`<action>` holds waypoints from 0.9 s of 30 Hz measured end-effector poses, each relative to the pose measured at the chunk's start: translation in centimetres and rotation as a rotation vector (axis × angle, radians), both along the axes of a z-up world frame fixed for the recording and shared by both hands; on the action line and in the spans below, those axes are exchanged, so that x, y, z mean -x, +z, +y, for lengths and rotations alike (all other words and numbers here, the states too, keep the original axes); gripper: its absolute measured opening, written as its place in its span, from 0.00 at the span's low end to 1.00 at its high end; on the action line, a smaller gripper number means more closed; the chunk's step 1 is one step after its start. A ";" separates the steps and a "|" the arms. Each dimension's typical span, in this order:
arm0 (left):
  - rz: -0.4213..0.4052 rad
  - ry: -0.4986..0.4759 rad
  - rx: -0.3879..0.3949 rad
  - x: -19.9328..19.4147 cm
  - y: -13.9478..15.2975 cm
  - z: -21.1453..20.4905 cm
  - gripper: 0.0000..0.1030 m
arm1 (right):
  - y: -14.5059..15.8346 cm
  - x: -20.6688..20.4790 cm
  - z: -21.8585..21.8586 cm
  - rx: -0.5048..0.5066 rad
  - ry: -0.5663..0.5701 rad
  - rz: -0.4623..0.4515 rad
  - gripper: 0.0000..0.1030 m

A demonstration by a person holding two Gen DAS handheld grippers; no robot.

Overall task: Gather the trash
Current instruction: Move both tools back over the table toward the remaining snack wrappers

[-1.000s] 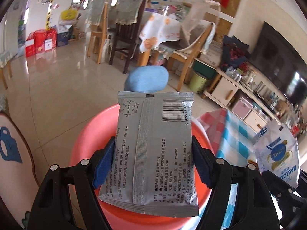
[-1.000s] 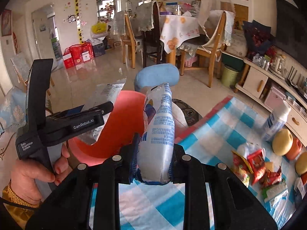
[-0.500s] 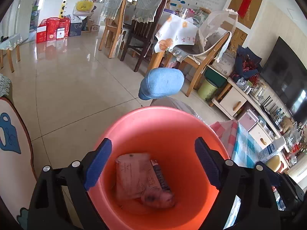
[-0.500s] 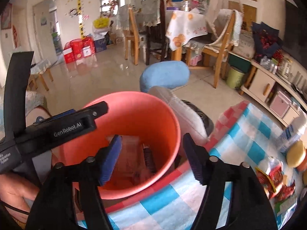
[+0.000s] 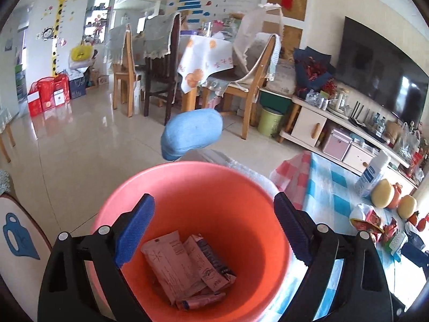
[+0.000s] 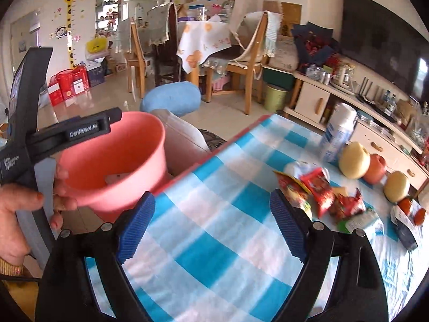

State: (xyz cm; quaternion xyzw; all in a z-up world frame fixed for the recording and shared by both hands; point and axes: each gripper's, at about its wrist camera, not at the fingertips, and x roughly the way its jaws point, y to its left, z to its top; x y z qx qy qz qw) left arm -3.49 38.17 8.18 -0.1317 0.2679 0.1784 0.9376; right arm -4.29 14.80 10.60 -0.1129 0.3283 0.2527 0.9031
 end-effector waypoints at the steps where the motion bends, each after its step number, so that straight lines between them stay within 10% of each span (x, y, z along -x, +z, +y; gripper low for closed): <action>1: 0.001 -0.006 -0.011 -0.1 0.1 -0.6 0.87 | -0.2 0.3 -0.7 0.001 -0.008 -0.001 0.88; 12: 0.026 -0.042 -0.128 -0.7 0.0 -6.2 0.87 | -1.5 3.1 -7.6 -0.020 -0.087 0.028 0.93; 27: 0.041 -0.175 -0.090 -0.6 -1.7 -11.2 0.87 | -2.5 5.7 -14.0 -0.065 -0.159 0.011 0.93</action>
